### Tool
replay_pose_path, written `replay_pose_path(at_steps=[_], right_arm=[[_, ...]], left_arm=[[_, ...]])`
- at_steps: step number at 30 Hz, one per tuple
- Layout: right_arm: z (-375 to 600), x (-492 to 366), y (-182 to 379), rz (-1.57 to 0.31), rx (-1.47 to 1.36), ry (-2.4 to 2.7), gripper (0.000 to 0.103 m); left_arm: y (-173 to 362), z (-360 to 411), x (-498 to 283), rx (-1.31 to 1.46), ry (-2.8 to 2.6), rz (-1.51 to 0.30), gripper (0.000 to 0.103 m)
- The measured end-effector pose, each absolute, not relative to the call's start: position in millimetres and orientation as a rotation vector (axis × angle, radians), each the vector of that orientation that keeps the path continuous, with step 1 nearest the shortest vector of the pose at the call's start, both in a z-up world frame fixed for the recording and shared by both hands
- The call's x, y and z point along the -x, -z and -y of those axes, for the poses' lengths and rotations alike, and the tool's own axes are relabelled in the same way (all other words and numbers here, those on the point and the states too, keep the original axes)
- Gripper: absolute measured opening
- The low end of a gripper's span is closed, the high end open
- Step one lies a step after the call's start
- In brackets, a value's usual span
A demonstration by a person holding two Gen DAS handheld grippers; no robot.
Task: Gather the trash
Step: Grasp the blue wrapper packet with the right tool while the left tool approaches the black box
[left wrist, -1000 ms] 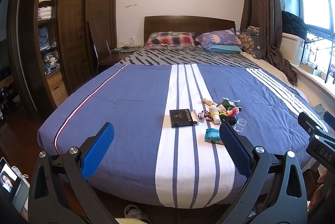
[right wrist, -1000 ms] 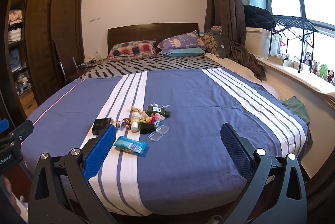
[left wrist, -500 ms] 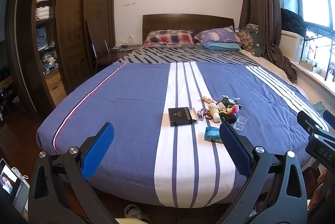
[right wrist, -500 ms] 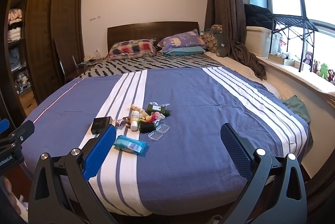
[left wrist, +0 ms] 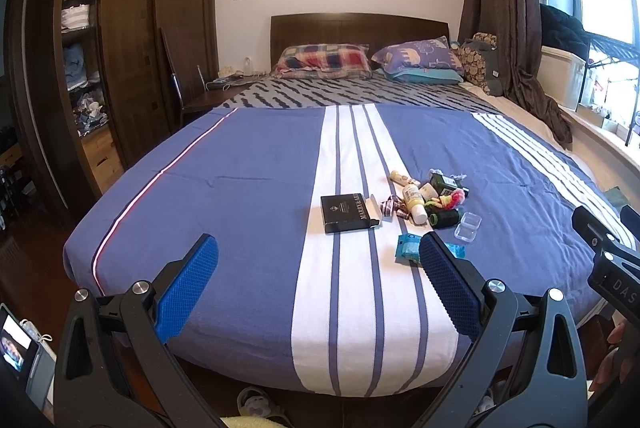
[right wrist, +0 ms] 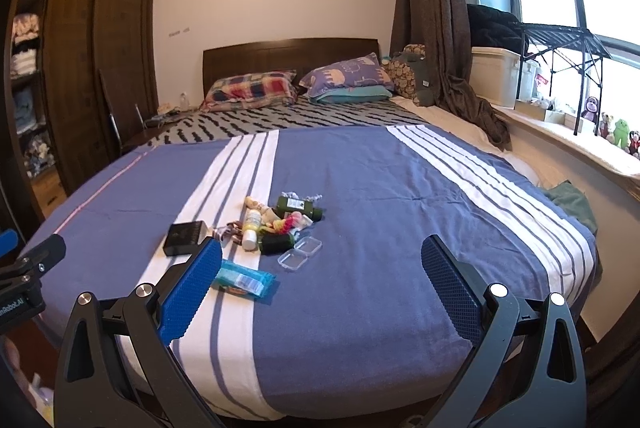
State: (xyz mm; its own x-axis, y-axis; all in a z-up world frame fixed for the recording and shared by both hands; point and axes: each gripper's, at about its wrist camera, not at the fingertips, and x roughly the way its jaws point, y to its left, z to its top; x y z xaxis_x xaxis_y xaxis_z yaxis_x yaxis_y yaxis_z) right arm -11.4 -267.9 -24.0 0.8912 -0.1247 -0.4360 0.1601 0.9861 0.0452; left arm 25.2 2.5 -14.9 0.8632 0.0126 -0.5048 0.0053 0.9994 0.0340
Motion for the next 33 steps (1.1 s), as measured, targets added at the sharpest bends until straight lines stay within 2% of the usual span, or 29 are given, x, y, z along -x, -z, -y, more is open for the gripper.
replay_pose_path(at_steps=[23, 27, 33], right_arm=[[239, -76, 112, -0.704, -0.096, -0.026, 0.100], [228, -95, 132, -0.766, -0.103, -0.076, 0.093], [219, -121, 154, -0.822, -0.074, -0.077, 0.093]], left_arm=[[86, -27, -102, -0.109, -0.048, -0.689, 0.095], [93, -33, -113, -0.103, -0.046, -0.699, 0.095], [103, -34, -129, -0.081, -0.025, -0.723, 0.095]])
